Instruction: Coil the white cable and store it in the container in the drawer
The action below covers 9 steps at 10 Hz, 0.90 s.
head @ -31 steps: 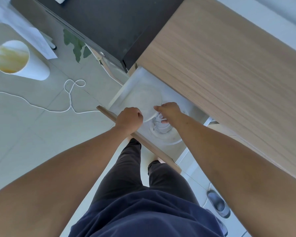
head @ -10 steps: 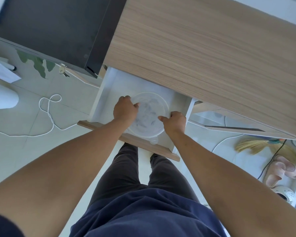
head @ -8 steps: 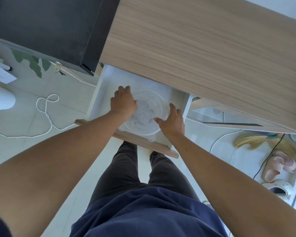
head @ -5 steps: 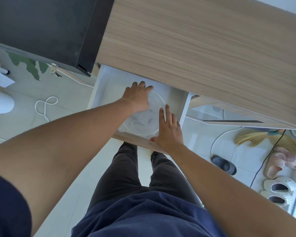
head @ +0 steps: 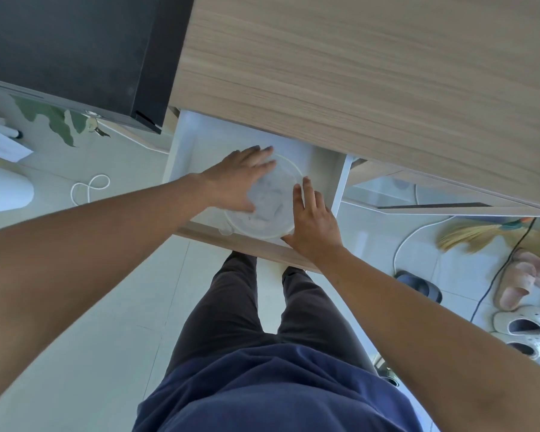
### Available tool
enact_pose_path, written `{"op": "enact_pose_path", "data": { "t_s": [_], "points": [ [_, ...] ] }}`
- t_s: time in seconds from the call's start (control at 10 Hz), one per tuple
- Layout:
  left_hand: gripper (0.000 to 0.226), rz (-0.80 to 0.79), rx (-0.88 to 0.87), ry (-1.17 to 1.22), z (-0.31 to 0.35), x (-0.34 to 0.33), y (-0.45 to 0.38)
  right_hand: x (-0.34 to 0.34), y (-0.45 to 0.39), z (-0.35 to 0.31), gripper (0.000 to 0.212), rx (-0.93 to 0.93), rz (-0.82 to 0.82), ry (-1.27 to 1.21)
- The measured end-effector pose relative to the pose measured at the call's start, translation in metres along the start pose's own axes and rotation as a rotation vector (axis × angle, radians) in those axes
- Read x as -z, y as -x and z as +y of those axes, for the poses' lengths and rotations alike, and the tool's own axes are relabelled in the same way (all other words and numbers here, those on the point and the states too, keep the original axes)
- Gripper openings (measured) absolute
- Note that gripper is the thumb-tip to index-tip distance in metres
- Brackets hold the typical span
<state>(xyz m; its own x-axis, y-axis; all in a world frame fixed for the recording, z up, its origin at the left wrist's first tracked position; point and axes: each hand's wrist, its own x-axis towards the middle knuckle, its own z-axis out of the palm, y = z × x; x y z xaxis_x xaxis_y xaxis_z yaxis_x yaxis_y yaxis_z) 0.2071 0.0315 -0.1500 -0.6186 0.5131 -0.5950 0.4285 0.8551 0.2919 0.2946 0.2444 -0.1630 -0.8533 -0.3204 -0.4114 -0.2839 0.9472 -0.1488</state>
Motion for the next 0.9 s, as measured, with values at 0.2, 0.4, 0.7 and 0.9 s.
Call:
{"op": "enact_pose_path", "data": {
  "t_s": [0.2,0.4,0.7,0.9],
  "points": [
    [0.123,0.088,-0.093,-0.441,-0.015,-0.045,0.034,0.001,-0.003,-0.007,0.113,-0.016,-0.001,0.004],
    [0.111,0.13,-0.098,-0.541,-0.009,-0.054,0.029,-0.004,-0.005,-0.002,0.112,0.001,0.027,0.055],
    [0.094,0.115,-0.062,-0.227,-0.008,-0.024,0.041,0.032,-0.002,0.009,0.09,0.054,-0.076,0.097],
    [0.055,0.313,0.012,0.008,0.02,0.025,0.038,0.079,-0.012,0.033,0.061,0.026,0.144,-0.085]
  ]
}}
